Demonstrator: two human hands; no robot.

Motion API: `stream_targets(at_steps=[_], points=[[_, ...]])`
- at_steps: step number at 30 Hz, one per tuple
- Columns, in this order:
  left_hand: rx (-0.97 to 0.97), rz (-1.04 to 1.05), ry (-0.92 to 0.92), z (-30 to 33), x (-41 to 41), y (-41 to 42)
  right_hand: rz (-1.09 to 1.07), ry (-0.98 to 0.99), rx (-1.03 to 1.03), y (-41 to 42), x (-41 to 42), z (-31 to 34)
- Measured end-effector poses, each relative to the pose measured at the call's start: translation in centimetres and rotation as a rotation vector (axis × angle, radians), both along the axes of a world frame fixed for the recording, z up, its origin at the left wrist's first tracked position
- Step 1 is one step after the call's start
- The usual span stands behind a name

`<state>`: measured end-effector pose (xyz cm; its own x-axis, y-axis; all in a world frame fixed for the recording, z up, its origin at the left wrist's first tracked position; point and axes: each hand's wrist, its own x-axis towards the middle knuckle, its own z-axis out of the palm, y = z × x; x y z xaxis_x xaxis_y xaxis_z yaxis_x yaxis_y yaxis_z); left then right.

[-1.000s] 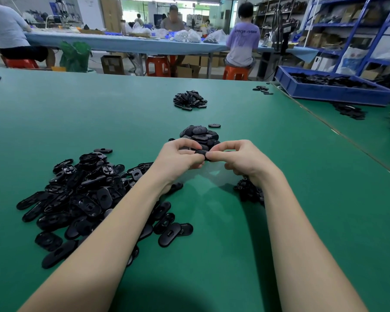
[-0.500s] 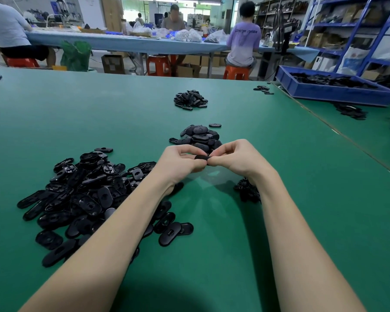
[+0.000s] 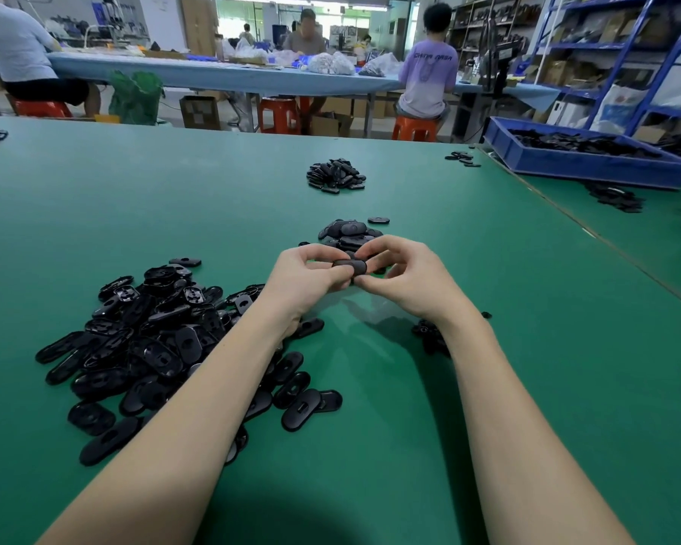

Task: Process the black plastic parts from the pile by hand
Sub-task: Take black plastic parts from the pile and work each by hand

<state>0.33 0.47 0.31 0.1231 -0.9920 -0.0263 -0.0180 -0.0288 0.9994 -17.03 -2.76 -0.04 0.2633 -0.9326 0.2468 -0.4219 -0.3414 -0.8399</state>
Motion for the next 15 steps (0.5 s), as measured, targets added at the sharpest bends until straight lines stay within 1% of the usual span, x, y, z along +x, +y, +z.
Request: stream_targets(at_steps=[2, 4, 6, 9, 12, 15], points=[[0.004, -0.012, 0.009, -0.2, 0.1, -0.2, -0.051, 0.070, -0.098, -0.2, 0.2, -0.1], [-0.002, -0.001, -0.028, -0.4, 0.2, -0.5, -0.117, 0.079, -0.125, -0.5, 0.2, -0.1], [-0.013, 0.043, -0.110, -0.5, 0.5, -0.9, -0.214, 0.082, -0.120, -0.8, 0.0, -0.2], [-0.032, 0.062, -0.179, -0.6, 0.9, -1.1, -0.334, 0.100, -0.089, -1.9, 0.2, 0.1], [-0.035, 0.024, -0.281, -0.9, 1.1, -1.1, -0.384, 0.134, -0.045, -3.4, 1.2, 1.0], [-0.028, -0.008, -0.327, -1.1, 1.2, -1.2, -0.411, 0.226, -0.005, -5.0, 2.1, 1.5]])
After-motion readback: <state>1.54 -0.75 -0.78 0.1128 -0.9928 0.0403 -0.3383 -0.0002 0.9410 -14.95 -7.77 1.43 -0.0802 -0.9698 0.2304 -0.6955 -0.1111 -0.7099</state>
